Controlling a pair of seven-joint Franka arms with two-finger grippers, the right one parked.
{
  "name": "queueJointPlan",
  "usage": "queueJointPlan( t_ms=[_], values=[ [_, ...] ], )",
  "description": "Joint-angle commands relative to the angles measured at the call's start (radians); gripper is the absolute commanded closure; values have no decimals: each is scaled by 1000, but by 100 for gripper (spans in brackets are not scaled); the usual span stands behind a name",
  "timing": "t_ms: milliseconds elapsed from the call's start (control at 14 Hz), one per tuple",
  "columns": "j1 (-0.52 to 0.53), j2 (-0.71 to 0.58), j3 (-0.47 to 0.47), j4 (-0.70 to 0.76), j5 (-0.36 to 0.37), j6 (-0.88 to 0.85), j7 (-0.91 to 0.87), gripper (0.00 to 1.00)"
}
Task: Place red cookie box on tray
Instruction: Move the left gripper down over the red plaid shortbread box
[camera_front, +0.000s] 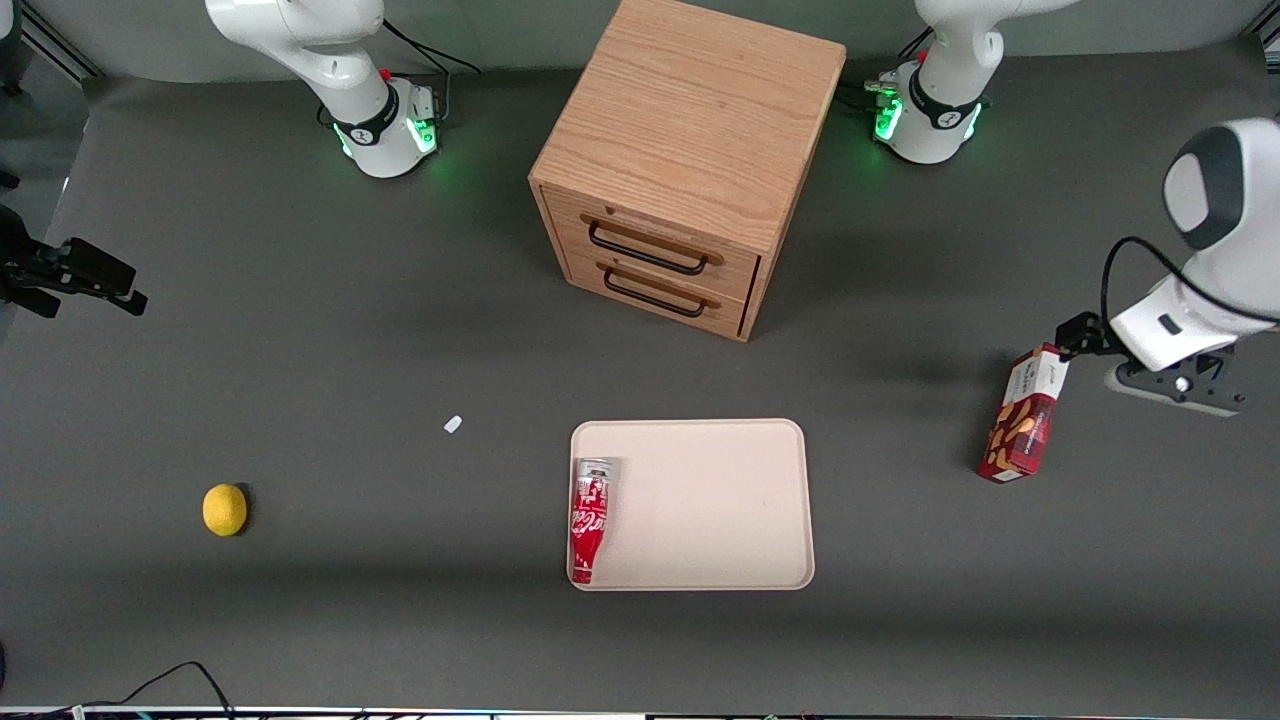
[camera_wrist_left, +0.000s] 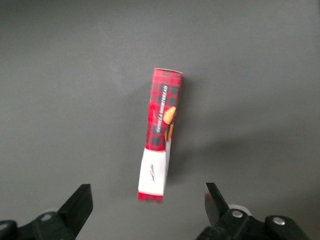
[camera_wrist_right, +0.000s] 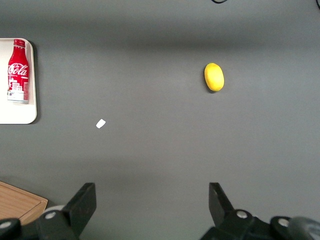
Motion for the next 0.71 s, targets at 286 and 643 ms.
queueJointPlan(
  t_ms=[286,643],
  values=[
    [-10,169,21,-128,12,338,36,0],
    [-14,260,21,-125,9,418,36,0]
  ],
)
